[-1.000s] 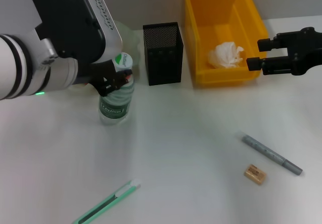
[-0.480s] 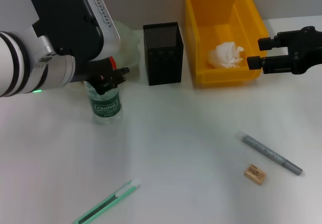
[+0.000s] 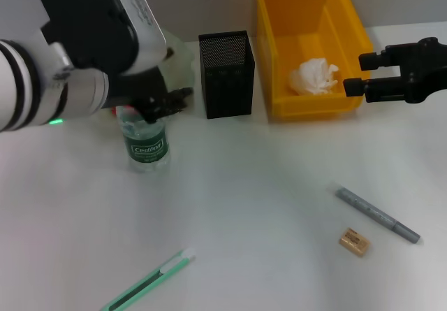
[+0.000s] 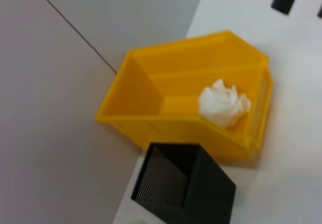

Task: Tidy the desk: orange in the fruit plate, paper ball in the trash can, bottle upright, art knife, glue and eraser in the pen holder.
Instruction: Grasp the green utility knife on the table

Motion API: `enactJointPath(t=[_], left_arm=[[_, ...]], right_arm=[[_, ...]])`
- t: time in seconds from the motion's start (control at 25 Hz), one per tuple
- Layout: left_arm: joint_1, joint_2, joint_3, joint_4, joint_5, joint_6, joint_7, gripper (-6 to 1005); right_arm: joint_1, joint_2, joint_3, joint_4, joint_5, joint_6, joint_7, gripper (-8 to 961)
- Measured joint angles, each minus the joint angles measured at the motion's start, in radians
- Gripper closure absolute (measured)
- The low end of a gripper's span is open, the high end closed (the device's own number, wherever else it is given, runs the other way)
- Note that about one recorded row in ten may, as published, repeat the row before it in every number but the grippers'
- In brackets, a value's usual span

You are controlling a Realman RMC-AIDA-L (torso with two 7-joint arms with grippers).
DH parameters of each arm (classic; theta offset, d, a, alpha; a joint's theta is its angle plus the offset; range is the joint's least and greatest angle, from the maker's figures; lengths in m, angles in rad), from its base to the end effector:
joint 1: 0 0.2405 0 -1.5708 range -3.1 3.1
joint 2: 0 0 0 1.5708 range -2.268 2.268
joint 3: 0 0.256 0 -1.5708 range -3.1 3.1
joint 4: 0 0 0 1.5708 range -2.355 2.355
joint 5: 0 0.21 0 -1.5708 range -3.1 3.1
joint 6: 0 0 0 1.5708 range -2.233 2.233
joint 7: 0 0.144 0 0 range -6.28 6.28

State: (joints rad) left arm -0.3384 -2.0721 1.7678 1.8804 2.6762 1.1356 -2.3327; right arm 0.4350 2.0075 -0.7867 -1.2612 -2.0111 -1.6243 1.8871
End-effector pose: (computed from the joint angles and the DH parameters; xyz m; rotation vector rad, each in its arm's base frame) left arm -0.0917 0.3251 0.0029 -2.4575 0.0928 0.1844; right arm 0.2302 0.3441 0.1094 -2.5951 0.6449 0.4289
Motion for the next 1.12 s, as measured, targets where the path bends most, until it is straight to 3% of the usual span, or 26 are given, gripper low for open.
enactJointPath(t=[0.08, 0.28, 0.32, 0.36, 0.44, 0.72, 0.96, 1.08, 1.12], left_arm=[[0.01, 0.003, -0.066, -0.01, -0.115, -0.032, 0.014, 376], [0.017, 0.004, -0.145, -0.035, -0.248, -0.041, 0.059, 339], [0.022, 0.003, -0.229, -0.069, -0.386, -0.042, 0.104, 331], [0.022, 0.003, -0.229, -0.069, -0.386, -0.042, 0.104, 323], [0.019, 0.006, -0.35, -0.144, -0.528, -0.03, 0.132, 317], [0.017, 0.007, -0.482, -0.245, -0.594, 0.02, 0.143, 323], [0.023, 0.007, -0.494, -0.328, -0.593, 0.02, 0.17, 328], [0.026, 0.008, -0.512, -0.345, -0.586, 0.059, 0.181, 329], [0.035, 0.01, -0.571, -0.323, -0.581, 0.152, 0.186, 329]], right_arm=[[0.0, 0.002, 0.008, 0.0, 0.0, 0.0, 0.0, 303], [0.0, 0.002, 0.008, 0.002, 0.0, 0.0, 0.0, 303], [0.0, 0.002, 0.008, 0.003, 0.0, 0.0, 0.0, 303], [0.0, 0.002, 0.008, 0.003, 0.0, 0.0, 0.0, 303], [0.001, 0.002, 0.008, 0.003, 0.0, 0.0, 0.0, 303], [0.012, 0.001, 0.026, 0.003, 0.003, 0.001, 0.008, 303], [0.014, 0.002, 0.032, 0.006, 0.001, 0.002, 0.009, 303], [0.015, 0.002, 0.036, 0.006, 0.001, 0.003, 0.014, 303], [0.016, 0.0, 0.041, 0.006, 0.0, 0.003, 0.02, 302]])
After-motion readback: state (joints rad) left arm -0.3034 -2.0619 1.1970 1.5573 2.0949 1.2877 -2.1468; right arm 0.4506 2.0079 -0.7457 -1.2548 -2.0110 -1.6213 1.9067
